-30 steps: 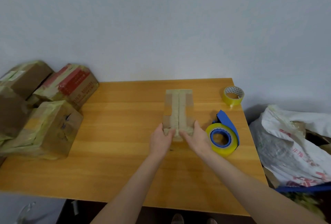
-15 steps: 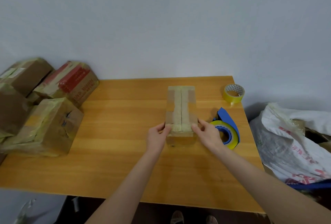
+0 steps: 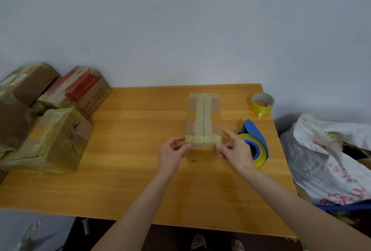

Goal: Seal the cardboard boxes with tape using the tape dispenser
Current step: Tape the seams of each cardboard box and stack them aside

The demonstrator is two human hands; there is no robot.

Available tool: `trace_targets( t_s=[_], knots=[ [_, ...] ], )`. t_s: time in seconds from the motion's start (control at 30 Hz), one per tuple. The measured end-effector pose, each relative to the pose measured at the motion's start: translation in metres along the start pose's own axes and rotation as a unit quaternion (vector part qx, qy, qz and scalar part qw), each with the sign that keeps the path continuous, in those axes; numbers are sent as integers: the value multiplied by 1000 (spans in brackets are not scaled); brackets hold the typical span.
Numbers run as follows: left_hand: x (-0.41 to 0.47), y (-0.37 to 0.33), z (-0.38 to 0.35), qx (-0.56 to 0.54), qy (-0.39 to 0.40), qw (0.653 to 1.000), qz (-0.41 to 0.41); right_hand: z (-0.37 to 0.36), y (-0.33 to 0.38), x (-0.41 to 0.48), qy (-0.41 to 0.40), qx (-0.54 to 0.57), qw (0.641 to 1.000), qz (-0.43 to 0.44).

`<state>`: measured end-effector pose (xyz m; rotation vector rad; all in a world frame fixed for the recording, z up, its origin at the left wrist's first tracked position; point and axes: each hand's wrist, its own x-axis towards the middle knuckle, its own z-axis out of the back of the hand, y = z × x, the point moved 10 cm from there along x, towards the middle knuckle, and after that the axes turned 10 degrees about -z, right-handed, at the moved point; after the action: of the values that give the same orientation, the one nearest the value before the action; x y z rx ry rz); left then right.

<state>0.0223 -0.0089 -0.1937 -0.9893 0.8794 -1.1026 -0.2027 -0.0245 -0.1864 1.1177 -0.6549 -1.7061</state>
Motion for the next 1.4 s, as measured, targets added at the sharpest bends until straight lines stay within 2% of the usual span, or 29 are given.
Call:
trace_targets(
  t_s=[0.17,0.33,0.4,0.47,0.57,0.73,0.9,1.0,1.07,1.13,1.2,1.27,1.4],
  knots=[
    [5,1,1,53,-12,998,-21,-4,5,1,-13,-48,998,30],
    [7,-12,-2,203,15,976,-81,-4,14,2,-41,-265,961,66],
    [8,-16,-5,269,33,958,-96,-2,19,3,-46,-314,946,67],
    [12,-17,-10,272,50,957,-92,-6,26,5,-43,-332,940,65],
    [20,-23,-28,220,97,966,-95,-18,33,8,-26,-332,940,76],
    [27,-25,-30,235,112,960,-105,-16,30,18,-30,-274,957,89],
    [24,-15,-23,177,133,967,-125,-15,16,21,49,-197,974,104],
    [23,-8,-25,205,194,950,-134,-16,10,22,113,-167,975,91],
    [20,-6,-32,213,224,943,-121,-12,11,23,106,-134,983,75],
    [20,-9,-33,204,177,959,-88,-5,16,25,45,-147,988,36],
    [21,-9,-34,212,127,968,-47,-6,18,26,-8,-207,978,-4],
    [20,-7,-38,225,112,968,-25,-12,19,25,-13,-218,976,-6],
    [19,-5,-34,235,100,967,-28,-14,17,25,29,-173,984,12]
  ],
)
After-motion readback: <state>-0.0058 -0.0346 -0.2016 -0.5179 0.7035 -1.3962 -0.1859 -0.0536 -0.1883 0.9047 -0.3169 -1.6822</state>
